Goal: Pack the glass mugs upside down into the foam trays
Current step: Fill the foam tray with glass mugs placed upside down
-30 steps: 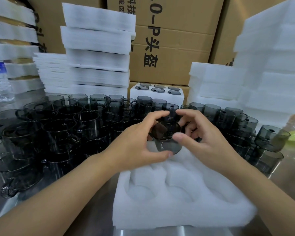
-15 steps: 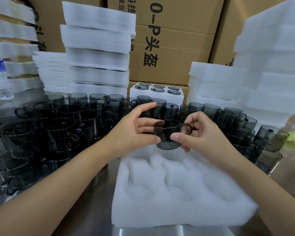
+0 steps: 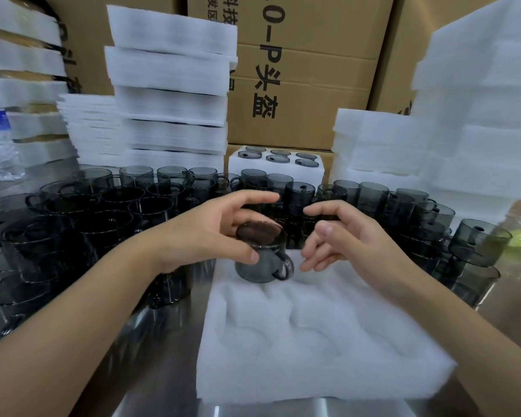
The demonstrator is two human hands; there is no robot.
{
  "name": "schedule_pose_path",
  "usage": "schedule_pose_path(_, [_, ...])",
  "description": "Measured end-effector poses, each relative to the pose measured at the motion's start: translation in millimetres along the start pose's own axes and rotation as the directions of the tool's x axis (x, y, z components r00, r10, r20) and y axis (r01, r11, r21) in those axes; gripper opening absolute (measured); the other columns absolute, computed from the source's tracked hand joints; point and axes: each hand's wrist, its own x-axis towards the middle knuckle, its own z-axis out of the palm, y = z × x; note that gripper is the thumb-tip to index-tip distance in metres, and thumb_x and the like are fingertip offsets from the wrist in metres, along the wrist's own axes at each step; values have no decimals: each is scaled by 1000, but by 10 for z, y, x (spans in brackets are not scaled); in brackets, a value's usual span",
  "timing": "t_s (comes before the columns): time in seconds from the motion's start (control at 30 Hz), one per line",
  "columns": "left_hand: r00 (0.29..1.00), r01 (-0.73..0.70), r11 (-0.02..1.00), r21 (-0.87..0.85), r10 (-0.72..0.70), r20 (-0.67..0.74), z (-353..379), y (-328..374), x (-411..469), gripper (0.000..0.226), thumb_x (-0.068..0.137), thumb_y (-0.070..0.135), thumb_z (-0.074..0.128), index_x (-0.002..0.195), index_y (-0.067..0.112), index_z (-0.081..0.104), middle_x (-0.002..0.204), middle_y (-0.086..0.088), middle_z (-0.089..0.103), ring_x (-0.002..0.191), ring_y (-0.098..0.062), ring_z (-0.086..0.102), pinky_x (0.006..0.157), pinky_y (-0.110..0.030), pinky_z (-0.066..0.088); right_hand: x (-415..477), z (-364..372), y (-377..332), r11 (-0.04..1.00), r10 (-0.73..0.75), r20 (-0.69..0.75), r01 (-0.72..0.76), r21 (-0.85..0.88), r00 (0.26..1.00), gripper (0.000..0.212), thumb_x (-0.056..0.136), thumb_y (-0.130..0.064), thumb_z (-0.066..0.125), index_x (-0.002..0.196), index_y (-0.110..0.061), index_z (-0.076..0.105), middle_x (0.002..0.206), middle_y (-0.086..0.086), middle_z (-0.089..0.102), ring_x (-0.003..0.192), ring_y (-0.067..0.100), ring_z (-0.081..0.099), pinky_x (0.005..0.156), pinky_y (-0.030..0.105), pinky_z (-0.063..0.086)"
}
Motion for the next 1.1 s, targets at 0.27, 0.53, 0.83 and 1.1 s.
schedule_pose_path(0.27, [1000,25,986,164,-22,-21,-53,31,-48,58,64,5,65,116,32,64,116,12,67,114,-6,59,96,-28,49,1,-7,19,1000,-2,24,3,-24,1000,50,70,-54,59,113,-30,52,74,4,70,65,22,69,61,23,51])
schedule_pose_path(0.53, [999,-25,965,260,29,-14,2,49,-58,60,62,5,59,111,38,68,120,20,63,119,-1,55,103,-28,42,0,-17,32,998,6,34,-4,-55,999,50,71,-55,59,114,-31,52,76,4,70,66,20,68,62,22,51])
schedule_pose_path(0.83, [999,43,909,415,-45,-3,55,64,-45,55,62,18,60,112,40,66,116,27,58,113,4,55,100,-21,42,-15,-12,5,996,20,50,-16,-88,999,52,70,-55,58,114,-29,54,76,3,70,67,18,68,64,22,51])
schedule_pose_path(1.1, [994,59,879,473,-96,54,100,68,-49,51,63,17,59,109,37,66,113,28,56,111,4,54,101,-28,43,-26,-5,-3,994,35,63,-28,-108,997,36,77,-43,60,109,-27,57,76,4,70,67,18,68,65,22,51])
